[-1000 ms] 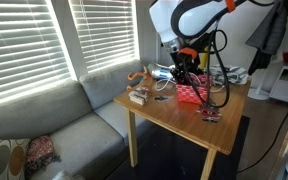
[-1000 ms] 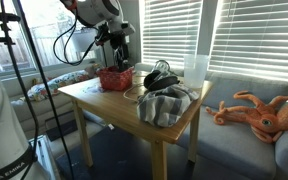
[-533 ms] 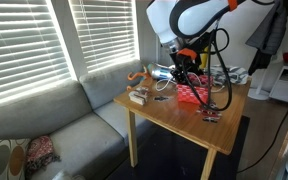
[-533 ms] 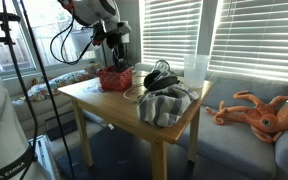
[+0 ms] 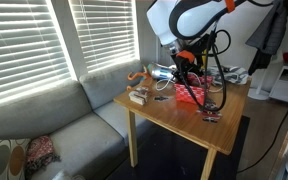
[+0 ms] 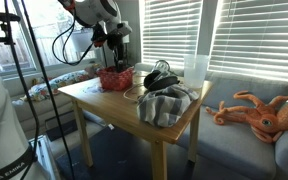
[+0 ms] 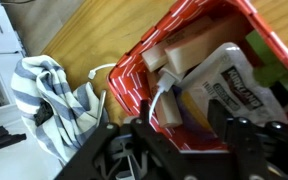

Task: Remove the charger from the red basket and put it on the table

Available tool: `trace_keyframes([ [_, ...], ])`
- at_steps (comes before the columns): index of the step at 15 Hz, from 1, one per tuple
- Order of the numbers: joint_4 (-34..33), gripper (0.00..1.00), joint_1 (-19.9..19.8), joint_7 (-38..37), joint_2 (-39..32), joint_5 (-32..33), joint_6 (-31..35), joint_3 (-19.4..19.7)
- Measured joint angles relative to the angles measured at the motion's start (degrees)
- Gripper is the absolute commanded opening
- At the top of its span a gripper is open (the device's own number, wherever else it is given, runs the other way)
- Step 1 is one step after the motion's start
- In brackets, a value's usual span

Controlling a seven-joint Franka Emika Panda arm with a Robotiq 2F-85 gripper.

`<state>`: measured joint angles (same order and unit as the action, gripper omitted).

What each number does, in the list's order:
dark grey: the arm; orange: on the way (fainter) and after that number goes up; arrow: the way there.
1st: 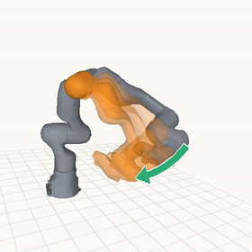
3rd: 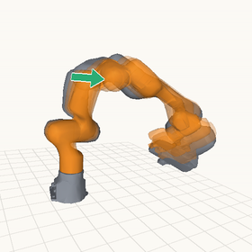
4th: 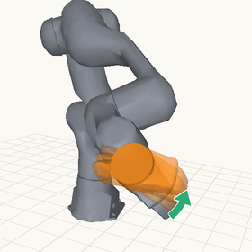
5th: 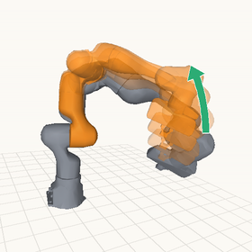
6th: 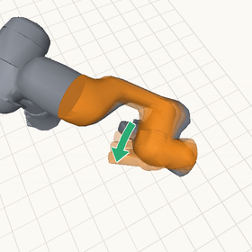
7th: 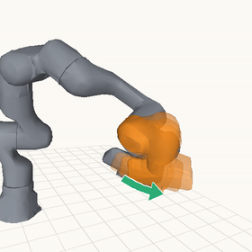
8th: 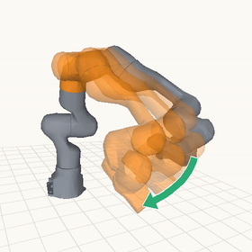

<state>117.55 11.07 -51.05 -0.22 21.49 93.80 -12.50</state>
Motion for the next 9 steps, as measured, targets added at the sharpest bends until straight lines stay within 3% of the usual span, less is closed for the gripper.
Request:
trace_keyframes([
  [9, 0.0, 0.59, -0.6, -1.1, -0.8, 0.0, 1.8, 2.7],
])
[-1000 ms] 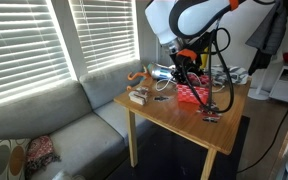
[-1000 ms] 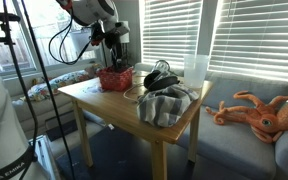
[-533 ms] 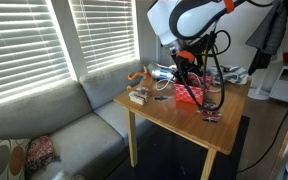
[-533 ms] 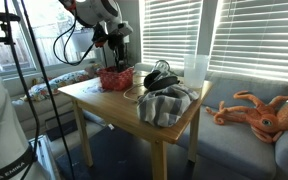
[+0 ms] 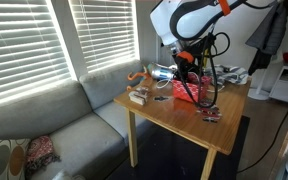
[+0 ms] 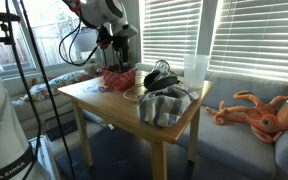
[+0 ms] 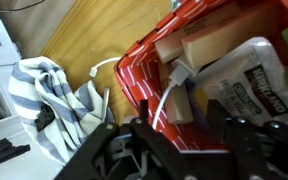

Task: Remove the charger from the red basket and put it on the table

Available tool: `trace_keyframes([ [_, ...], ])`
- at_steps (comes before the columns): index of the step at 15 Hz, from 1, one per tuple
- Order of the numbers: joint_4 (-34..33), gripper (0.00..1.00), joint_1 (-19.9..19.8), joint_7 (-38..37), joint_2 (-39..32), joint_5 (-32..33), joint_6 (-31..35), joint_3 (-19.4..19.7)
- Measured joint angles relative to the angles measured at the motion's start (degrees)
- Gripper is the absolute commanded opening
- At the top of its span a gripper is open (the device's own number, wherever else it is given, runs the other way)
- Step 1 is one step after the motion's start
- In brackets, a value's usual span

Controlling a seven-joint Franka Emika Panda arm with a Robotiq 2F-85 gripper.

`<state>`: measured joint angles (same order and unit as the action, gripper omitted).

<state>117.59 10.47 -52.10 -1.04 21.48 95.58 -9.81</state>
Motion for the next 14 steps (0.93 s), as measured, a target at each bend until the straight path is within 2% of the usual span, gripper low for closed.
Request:
trace_keyframes([
  [12, 0.0, 0.57, 0.0, 0.0, -2.3, 0.7, 0.0, 1.1],
  [13, 0.0, 0.52, 0.0, 0.0, -2.4, 1.1, 0.0, 1.2],
  [14, 0.0, 0.38, 0.0, 0.0, -2.5, 1.6, 0.0, 1.3],
])
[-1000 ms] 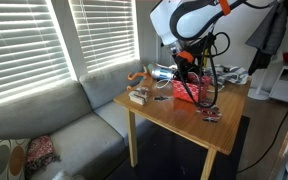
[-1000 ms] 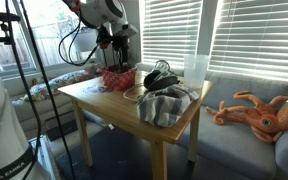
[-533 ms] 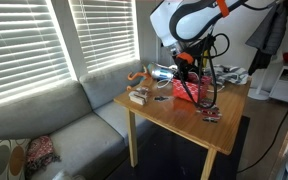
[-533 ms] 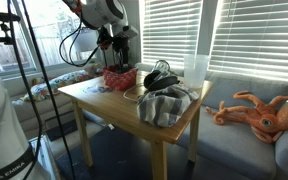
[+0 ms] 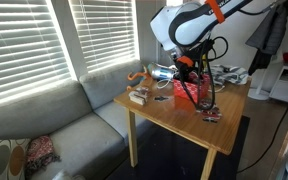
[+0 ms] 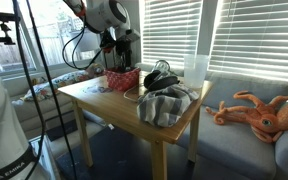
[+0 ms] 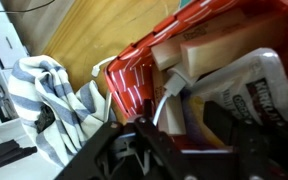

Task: Remove the charger from the red basket and put it on the table

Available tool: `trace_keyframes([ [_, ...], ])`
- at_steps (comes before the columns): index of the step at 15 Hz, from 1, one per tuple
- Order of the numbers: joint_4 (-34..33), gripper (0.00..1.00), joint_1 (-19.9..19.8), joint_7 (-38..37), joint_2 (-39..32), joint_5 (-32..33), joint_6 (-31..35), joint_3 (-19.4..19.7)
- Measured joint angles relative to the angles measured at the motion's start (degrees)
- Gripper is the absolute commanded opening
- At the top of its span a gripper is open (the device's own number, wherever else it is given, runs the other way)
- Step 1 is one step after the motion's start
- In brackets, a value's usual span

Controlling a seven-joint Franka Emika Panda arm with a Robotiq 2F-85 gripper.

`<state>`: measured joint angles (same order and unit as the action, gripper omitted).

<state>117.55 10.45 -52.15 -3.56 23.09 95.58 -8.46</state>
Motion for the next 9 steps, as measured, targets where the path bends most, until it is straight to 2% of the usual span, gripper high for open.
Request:
trace_keyframes([
  [5, 0.0, 0.02, 0.0, 0.0, -0.7, 2.3, 0.0, 0.2],
  [9, -0.1, 0.00, 0.2, 0.0, -0.8, 3.2, 0.0, 0.2],
])
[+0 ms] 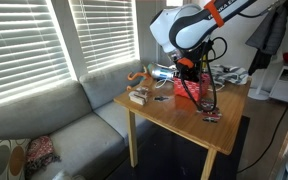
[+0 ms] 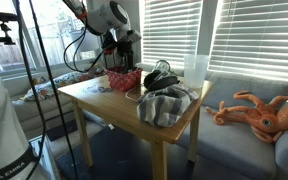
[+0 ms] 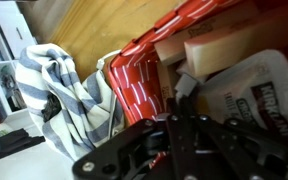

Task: Remove the charger from the red basket and put it on the table

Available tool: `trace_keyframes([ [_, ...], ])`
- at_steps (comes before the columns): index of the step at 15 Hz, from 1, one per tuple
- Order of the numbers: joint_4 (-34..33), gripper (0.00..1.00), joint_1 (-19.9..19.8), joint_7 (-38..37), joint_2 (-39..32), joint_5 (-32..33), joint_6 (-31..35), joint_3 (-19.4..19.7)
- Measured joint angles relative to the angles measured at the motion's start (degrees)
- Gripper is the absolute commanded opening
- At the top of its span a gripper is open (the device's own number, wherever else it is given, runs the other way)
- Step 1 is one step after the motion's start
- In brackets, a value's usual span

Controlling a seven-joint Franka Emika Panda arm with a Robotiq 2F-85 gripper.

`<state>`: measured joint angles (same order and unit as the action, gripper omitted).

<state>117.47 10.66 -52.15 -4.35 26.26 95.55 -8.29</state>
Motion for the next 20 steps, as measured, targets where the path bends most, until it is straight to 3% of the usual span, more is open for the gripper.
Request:
trace_keyframes([
  [11, -0.9, 0.01, 1.7, -0.3, 6.0, 1.2, -1.3, -3.3],
  [20, -0.9, 0.01, 1.5, -6.2, 12.6, 11.2, -1.5, -4.6],
])
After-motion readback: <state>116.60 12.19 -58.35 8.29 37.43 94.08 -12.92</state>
